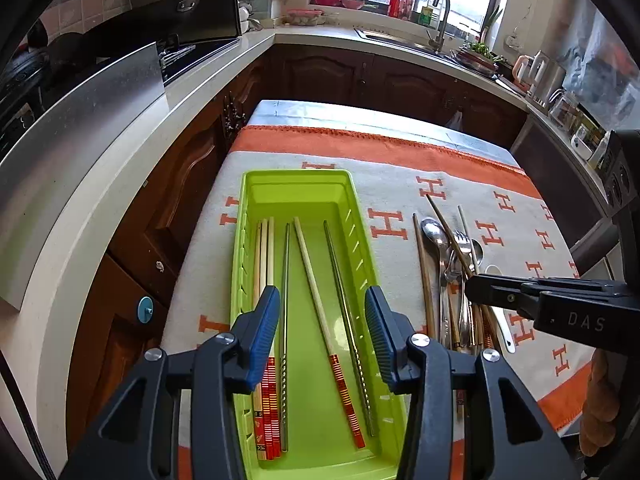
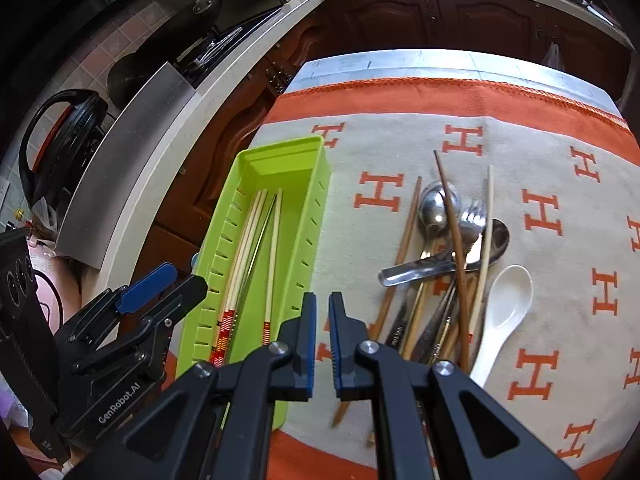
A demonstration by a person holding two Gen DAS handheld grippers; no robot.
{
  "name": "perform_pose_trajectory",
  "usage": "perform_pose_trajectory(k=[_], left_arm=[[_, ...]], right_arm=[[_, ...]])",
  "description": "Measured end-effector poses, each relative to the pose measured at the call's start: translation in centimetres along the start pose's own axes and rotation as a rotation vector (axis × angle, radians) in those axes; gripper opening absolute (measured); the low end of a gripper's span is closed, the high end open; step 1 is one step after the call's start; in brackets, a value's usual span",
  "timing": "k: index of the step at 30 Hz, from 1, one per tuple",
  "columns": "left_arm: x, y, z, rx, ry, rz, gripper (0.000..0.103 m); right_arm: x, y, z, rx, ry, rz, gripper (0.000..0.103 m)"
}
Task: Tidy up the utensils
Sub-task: 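Carry both chopsticks into the green tray and open both tools, then grasp a dark brown chopstick with the right tool while the left tool grasps another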
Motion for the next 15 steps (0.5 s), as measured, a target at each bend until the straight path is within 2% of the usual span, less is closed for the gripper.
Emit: perform_pose_trajectory(k=[15], left_arm=[[0.9,5.5,0.7,-0.029,-0.03,0.091,0.048]], right_arm=[[-0.7,7.6,-3.1,-0.019,0.061,0.116,0.006]])
Point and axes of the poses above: each gripper's, at about its wrist camera, not at the fingertips, and z roughly the way its jaws point, y to its right, x to its top, the point moved 10 cm from there along z, roughly the way its jaws point, and after that the axes turned 10 degrees about -y, right-handed, at the moved point
